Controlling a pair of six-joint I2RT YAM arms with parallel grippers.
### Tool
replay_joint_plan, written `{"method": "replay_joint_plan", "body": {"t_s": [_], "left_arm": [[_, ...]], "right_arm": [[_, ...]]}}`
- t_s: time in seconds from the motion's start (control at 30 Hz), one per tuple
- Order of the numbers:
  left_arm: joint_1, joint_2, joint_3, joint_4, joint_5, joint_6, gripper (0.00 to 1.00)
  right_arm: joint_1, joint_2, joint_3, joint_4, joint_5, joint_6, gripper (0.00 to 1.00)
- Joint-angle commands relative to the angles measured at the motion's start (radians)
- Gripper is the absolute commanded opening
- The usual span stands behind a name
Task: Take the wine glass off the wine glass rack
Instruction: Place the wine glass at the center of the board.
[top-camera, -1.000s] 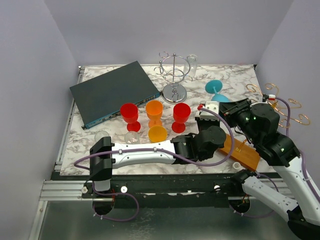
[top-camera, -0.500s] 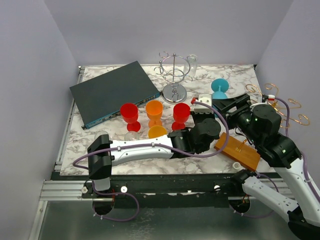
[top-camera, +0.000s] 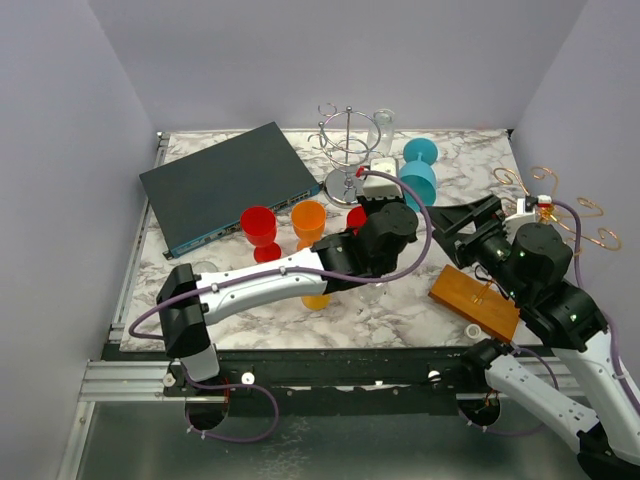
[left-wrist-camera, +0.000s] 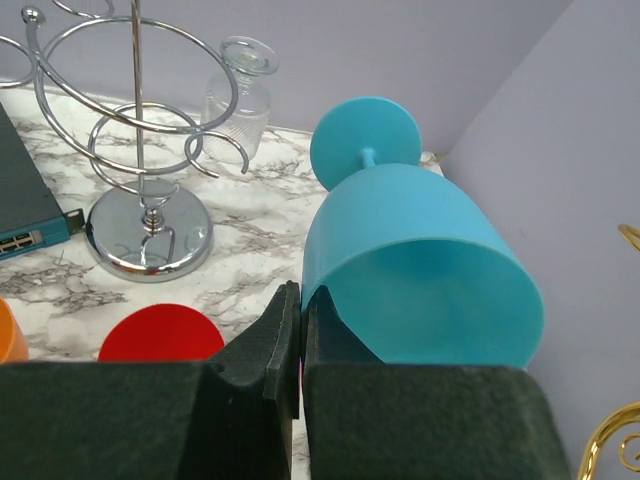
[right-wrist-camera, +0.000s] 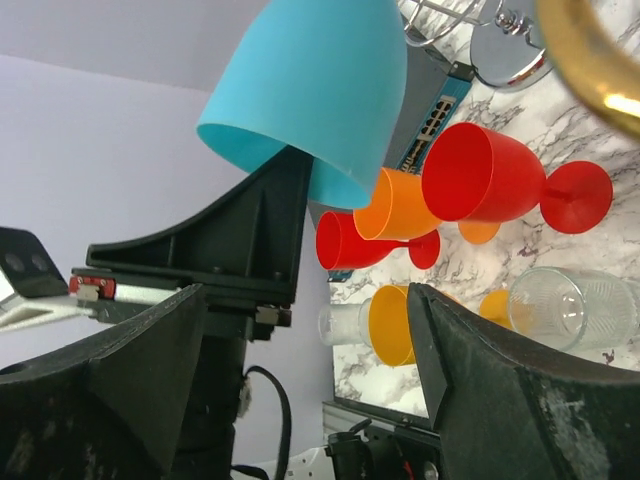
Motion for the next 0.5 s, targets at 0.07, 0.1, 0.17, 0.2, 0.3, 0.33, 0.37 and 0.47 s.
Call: {"method": "replay_joint_plan", "body": {"t_s": [0.07,0.1,0.17,0.2,0.3,0.33,0.37,0.47], "left_arm": [[0.055,-0.094,0.046,-0.133,0.111,-0.042,0.0],[0.064,-0.102,0.053,-0.153,0.128,-0.045,0.0],[0.077,-0.123,0.071,-0.207,0.159,-0.055,0.0],[0.085,-0.137,0.085,-0.243,0.184,-0.064,0.0],[0.107,-0.168,0.125,-0.371,0.255,-0.098,0.0],[0.115,-0.179,0.143,-0.413,0.284,-0.11,0.0],[0.12,-0.191,0.154,-0.452,0.305,-0.115,0.0],[0.147,-0.22,0.217,-0.593,0.396,-0.148,0.0]], "right_arm": [[-0.001,-0.012,-0.027,0.021,-0.027,-0.05,0.89],[0.0,-0.014,-0.028,0.02,-0.022,-0.053,0.89],[0.0,-0.014,-0.033,0.018,-0.01,-0.06,0.89],[0.0,-0.014,-0.035,0.019,-0.006,-0.063,0.89],[0.0,-0.008,-0.053,0.03,0.002,-0.074,0.9],[-0.001,-0.006,-0.058,0.032,0.006,-0.08,0.9],[0.0,-0.002,-0.062,0.03,0.009,-0.084,0.9],[0.0,0.0,-0.083,0.03,0.033,-0.095,0.91]]}}
